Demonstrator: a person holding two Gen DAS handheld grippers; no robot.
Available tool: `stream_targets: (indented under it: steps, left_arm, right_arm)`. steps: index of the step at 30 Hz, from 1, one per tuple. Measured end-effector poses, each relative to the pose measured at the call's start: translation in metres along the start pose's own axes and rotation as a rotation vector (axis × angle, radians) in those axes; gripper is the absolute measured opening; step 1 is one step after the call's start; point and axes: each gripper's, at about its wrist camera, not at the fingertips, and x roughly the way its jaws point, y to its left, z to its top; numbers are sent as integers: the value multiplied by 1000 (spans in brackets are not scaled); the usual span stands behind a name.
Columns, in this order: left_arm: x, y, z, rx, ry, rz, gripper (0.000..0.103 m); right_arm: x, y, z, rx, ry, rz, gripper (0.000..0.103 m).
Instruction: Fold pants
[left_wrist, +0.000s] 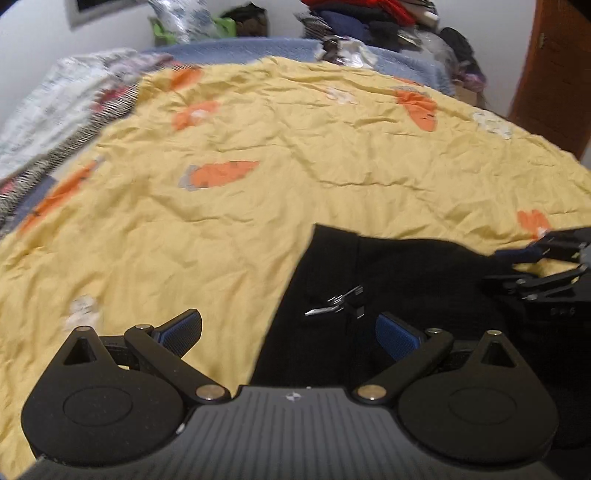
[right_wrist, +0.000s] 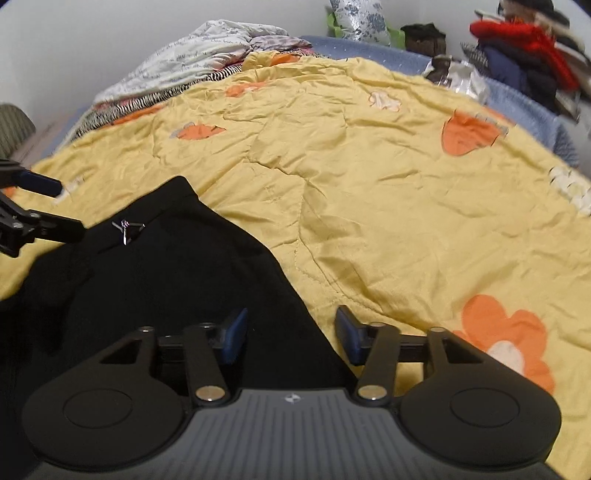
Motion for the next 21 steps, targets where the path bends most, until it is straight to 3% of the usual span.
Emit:
stream_targets:
  steps: [2,4,10,15,17,21]
  left_arm:
    - [7,0,12,-20,38,-59,101]
    - [12,0,23,-48,60,-102,100]
    - [24,0,52,-174,138,-265,97]
    - [34,4,62,-273,205,-401,97]
    - [46,10,61,-349,267,-458,94]
    - [71,37,45,-652,337,-565,94]
  right_arm:
    - [-3,8,-1,-40,-4,-13,14]
    - [-9,22,-2,-106,-23,-67,7]
    - [-35,91,-16,-423,-131,-286,6]
    - [-48,138,-34,-632,-174,-382,6]
    - [-50,154,-41,-693,-182,-405,6]
    - [-53,173,-53,-764,-197,-434,6]
